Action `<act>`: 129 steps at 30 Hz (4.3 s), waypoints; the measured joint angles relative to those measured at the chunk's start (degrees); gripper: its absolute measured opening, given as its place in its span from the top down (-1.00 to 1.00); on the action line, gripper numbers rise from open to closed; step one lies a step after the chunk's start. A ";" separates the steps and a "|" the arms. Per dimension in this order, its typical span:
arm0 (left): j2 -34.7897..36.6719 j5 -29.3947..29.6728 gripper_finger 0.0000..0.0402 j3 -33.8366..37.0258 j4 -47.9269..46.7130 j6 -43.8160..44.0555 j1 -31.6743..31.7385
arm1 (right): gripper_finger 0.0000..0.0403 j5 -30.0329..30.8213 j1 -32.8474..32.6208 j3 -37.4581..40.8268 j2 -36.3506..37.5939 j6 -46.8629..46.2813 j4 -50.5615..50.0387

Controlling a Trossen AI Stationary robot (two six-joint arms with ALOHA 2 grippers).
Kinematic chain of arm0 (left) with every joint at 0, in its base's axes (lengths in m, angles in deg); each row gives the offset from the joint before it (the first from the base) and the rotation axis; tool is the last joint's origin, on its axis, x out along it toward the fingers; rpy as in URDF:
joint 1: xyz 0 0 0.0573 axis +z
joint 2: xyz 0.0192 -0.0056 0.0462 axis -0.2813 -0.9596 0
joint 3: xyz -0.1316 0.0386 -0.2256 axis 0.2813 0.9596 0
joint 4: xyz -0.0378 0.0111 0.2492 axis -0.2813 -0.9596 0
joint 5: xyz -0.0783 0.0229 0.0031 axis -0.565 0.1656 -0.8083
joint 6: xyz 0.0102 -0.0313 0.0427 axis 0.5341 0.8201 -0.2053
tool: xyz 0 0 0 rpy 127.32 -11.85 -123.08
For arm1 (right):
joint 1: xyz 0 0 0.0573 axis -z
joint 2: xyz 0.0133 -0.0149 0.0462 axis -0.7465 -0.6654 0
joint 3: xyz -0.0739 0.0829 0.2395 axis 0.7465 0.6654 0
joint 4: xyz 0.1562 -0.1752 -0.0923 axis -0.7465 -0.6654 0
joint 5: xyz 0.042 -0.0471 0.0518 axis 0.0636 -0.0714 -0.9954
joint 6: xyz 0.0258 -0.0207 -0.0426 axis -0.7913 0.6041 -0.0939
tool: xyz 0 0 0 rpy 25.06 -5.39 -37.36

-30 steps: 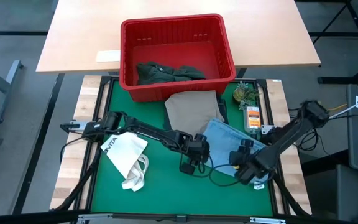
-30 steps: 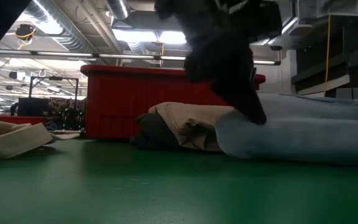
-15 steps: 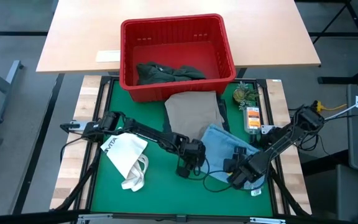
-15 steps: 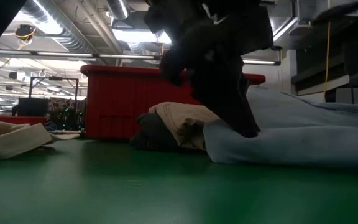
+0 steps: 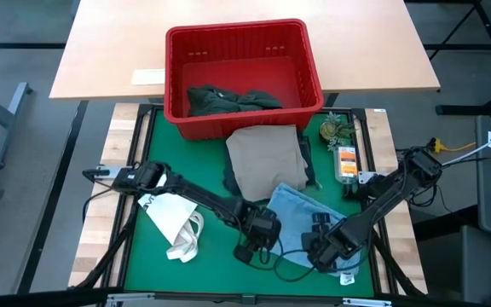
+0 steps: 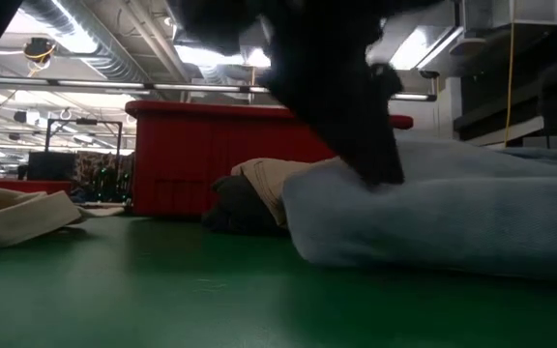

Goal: Fold laundry
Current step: Fold the blue pants, then stack the blue pants on the brown shorts

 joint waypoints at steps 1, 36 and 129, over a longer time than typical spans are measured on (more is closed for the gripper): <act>0.00 0.71 0.32 -0.96 -0.94 0.02 -0.34 | 0.01 0.22 -0.02 -1.07 0.00 0.00 -0.87; 0.22 12.81 0.32 -5.75 -2.06 4.11 -6.60 | 0.01 1.25 0.07 -7.33 -0.09 -0.31 1.55; 0.61 22.02 -0.24 14.19 19.43 2.19 -4.93 | 0.01 1.16 -10.86 -9.65 -6.51 -7.74 6.12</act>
